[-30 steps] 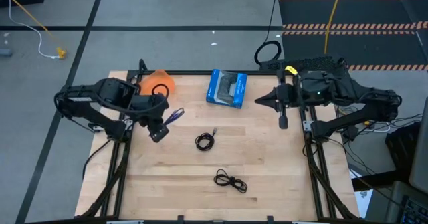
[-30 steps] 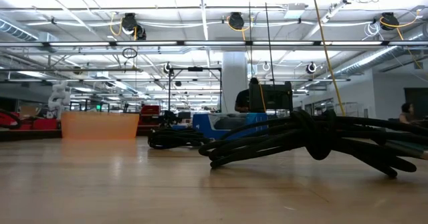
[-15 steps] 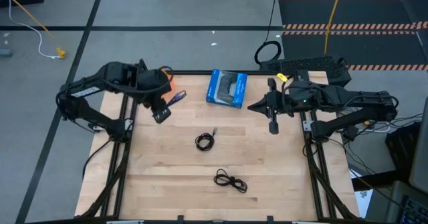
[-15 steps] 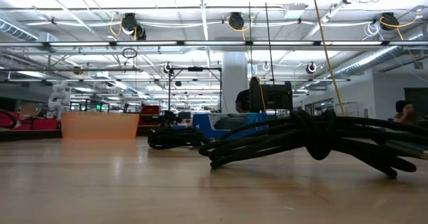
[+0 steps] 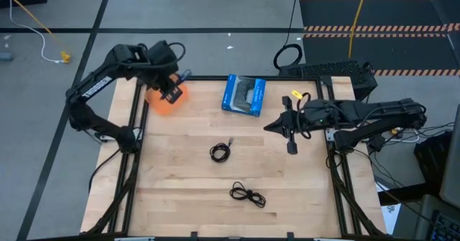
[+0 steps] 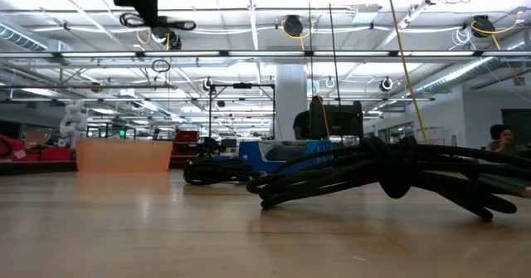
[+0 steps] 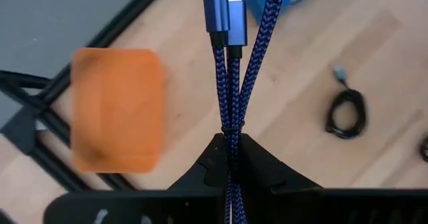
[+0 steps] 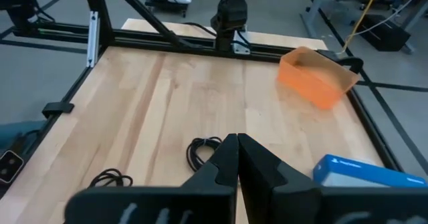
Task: Pick and place USB-C Cables
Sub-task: Put the blue charger cable into the orange bin
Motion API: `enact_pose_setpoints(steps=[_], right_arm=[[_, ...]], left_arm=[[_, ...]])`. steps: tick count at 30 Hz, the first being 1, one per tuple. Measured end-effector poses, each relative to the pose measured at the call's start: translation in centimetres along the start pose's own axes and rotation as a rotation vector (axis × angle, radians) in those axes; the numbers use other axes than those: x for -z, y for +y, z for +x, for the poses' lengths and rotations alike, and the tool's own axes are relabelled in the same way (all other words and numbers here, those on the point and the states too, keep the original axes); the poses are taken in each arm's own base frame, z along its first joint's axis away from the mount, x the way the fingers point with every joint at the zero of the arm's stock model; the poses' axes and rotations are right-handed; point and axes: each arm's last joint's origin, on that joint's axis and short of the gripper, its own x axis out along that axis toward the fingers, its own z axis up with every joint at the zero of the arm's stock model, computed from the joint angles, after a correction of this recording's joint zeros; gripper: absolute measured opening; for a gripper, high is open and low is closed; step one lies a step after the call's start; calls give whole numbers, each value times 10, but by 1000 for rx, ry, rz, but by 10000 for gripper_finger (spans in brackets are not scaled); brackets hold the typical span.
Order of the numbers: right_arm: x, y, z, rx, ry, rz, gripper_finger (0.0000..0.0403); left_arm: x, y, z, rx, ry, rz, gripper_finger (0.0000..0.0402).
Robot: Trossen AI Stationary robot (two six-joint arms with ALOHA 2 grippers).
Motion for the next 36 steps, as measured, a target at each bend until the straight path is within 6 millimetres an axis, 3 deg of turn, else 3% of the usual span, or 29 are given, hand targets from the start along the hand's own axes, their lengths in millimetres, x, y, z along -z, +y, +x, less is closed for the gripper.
enact_pose_setpoints(steps=[12,36], right_arm=[[7,2,3,-7,-5,9,0],[6,18,1,-71,-7,-8,0]], left_arm=[[-8,36,3,-60,6,-40,16],[-8,72,1,-131,8,-78,17]])
